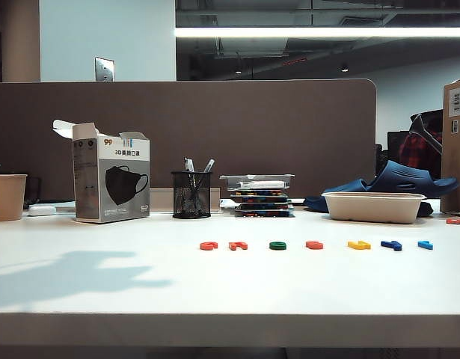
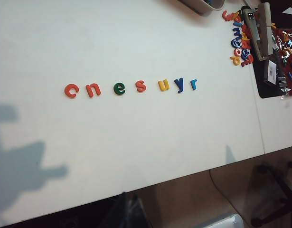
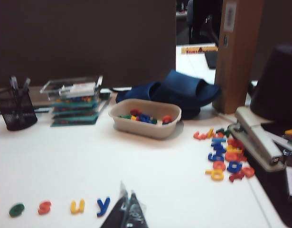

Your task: Select the appropriate letters from the row of letter magnets placed on the table to arrange into the word "yes".

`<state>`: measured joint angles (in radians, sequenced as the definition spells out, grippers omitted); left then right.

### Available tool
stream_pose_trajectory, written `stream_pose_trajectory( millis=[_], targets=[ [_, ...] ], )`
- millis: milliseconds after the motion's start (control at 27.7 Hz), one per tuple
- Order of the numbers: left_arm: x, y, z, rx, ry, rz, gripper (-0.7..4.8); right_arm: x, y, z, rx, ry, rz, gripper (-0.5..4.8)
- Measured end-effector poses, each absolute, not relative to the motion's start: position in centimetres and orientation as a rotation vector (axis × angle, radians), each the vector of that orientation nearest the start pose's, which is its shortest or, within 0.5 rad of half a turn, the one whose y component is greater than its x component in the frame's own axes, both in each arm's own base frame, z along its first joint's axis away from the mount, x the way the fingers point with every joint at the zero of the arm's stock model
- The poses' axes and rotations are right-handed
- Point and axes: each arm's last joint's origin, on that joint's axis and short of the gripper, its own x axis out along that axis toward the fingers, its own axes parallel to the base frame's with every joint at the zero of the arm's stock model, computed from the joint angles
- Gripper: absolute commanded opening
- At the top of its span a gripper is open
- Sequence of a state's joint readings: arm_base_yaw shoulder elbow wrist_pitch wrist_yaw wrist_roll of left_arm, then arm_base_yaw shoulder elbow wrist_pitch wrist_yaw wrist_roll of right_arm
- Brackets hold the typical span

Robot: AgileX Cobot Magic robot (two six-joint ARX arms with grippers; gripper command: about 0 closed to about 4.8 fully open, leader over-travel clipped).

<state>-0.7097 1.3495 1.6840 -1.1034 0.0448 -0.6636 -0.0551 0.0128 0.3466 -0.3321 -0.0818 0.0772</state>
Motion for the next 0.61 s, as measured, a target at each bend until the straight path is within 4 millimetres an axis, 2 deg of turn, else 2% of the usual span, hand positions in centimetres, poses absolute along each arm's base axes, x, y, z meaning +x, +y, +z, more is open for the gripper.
stream_pose_trajectory(
  millis=[144, 289, 614],
  targets=[
    [18.4, -15.9, 43.1, -0.347, 0.939, -0.436, -0.05, 6.0, -0.1, 26.6, 0.078, 0.011, 0.024, -0.01],
    [18.4, -15.9, 43.1, -0.347, 0.939, -0.436, -0.05, 6.5, -0.1, 27.8, 0.083, 0.096, 0.021, -0.01],
    [18.4, -15.9, 43.1, -0.347, 0.939, -0.436, -0.05, 10.0, -0.3, 32.4, 0.093, 0.221, 0.026, -0.01]
  ],
)
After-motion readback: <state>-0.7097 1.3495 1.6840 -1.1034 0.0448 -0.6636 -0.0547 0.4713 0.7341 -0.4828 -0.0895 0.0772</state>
